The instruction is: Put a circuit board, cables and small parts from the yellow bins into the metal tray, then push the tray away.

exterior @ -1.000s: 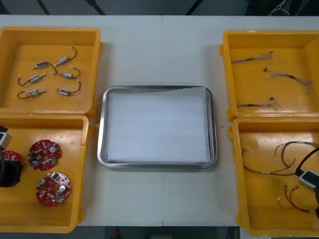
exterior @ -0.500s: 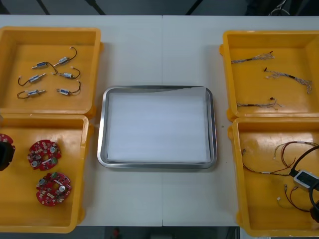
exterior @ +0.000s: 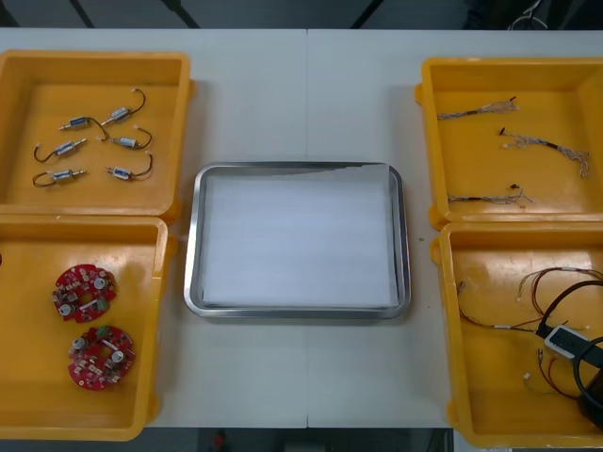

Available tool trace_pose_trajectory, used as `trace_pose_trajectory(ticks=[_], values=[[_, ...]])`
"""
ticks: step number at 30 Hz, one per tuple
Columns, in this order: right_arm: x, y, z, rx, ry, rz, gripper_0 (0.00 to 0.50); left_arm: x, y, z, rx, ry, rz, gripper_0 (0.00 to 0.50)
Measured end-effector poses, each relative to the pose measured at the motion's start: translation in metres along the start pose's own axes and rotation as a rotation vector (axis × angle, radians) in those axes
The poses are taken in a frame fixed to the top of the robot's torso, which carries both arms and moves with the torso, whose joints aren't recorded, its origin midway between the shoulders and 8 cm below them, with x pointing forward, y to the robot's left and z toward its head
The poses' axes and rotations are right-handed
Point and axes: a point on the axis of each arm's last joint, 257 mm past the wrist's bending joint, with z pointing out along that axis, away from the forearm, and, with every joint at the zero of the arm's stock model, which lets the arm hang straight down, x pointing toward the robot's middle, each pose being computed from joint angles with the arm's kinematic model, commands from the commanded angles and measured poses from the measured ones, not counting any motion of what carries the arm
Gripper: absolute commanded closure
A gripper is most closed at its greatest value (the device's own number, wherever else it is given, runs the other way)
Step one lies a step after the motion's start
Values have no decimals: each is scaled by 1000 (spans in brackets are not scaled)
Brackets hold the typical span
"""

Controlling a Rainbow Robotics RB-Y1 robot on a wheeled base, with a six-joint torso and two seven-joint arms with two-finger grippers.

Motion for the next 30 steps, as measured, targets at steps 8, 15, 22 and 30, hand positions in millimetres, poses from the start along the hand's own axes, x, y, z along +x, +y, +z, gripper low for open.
trace_pose_trajectory(ticks=[8, 15, 22, 30], values=[[-2, 1, 2, -2, 1, -3, 77, -23, -36, -17, 28, -9, 60, 500], [-3, 0, 1, -1, -1, -3, 477, -44, -82, -19, 62, -5, -156, 500], [-4, -1, 1, 0, -3, -3, 500, -55, -110, -19, 44, 3, -293, 500], [-19, -4, -10, 19, -42, -19, 500, -68, -166, -4, 24, -21, -166, 500]])
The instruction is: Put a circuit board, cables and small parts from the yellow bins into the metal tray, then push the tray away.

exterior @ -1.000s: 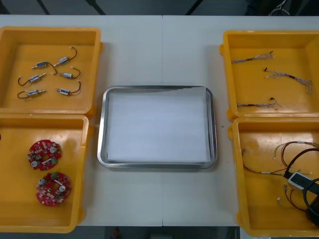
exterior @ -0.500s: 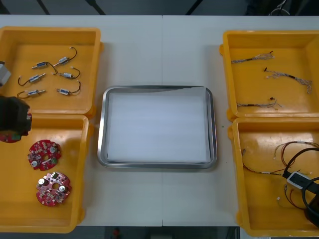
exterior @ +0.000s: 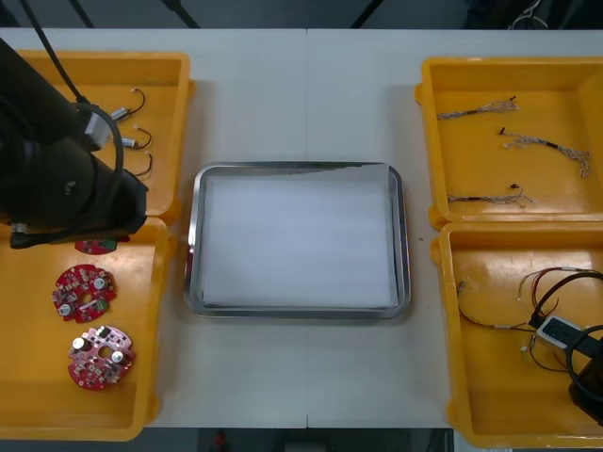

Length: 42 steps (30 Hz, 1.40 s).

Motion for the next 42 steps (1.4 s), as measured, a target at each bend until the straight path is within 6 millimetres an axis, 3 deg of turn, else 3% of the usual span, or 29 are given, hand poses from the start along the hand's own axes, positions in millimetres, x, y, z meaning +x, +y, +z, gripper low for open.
trace_pose_trajectory(ticks=[9, 17, 28, 42], values=[[-33, -11, -40, 42, -92, -25, 500, 11, -48, 21, 20, 21, -360, 500], [-47, -19, -85, 46, -147, -26, 500, 18, -76, 52, 10, 14, -165, 500], [-64, -24, -143, 13, -260, -31, 500, 21, -121, 89, 1, 39, -168, 500], [-94, -26, -192, -59, -434, 64, 500, 42, -143, 128, -6, 63, -151, 500]])
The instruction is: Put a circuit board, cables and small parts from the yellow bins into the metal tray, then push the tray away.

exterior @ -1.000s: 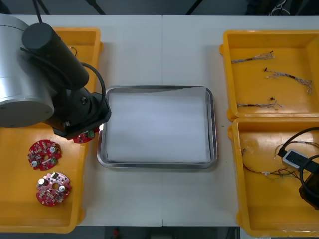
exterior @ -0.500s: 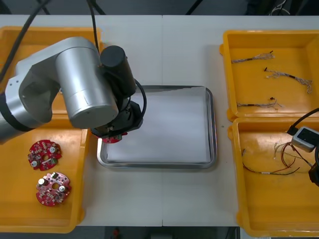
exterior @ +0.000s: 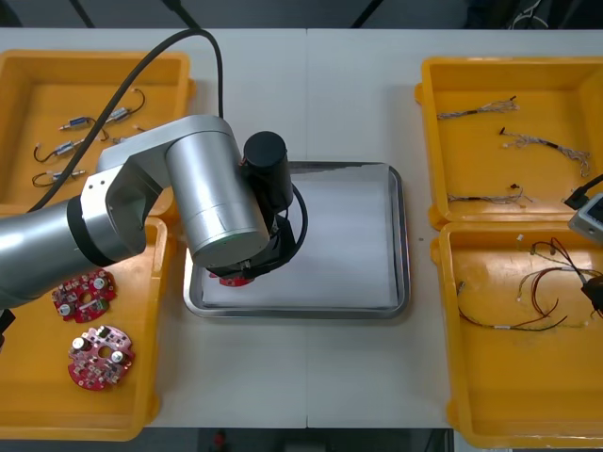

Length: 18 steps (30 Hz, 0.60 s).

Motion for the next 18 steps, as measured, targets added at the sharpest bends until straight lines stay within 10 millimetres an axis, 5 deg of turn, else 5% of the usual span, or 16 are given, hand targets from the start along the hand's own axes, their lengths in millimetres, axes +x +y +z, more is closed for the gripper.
trace_pose_trajectory(ticks=[16, 18], values=[[-59, 0, -20, 38, -143, -31, 500, 3, 1, 13, -13, -14, 16, 478], [-65, -2, -21, 53, -151, -25, 500, 1, 2, 15, -14, -15, 9, 373]])
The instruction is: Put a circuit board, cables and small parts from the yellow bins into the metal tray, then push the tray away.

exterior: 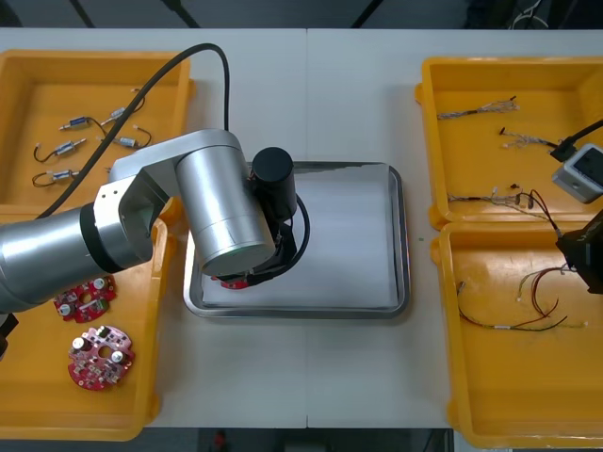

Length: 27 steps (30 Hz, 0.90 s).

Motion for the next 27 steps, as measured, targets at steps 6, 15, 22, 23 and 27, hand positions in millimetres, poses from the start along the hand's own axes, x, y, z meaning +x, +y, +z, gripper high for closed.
trace_pose_trajectory(ticks=[6, 15, 22, 23, 27], values=[[-12, 2, 3, 10, -6, -24, 500, -2, -2, 1, 7, -6, -4, 104], [-13, 4, 3, 5, -2, -29, 500, -4, -10, -7, 30, -16, -12, 3], [-15, 6, 3, 1, -10, -29, 500, -1, -27, -48, 104, 60, -45, 0], [-16, 6, 3, 0, -11, -30, 500, -5, -27, -57, 114, 70, -57, 0], [-20, 11, 4, -10, -14, -48, 500, -25, -26, -88, 153, 100, -108, 0]])
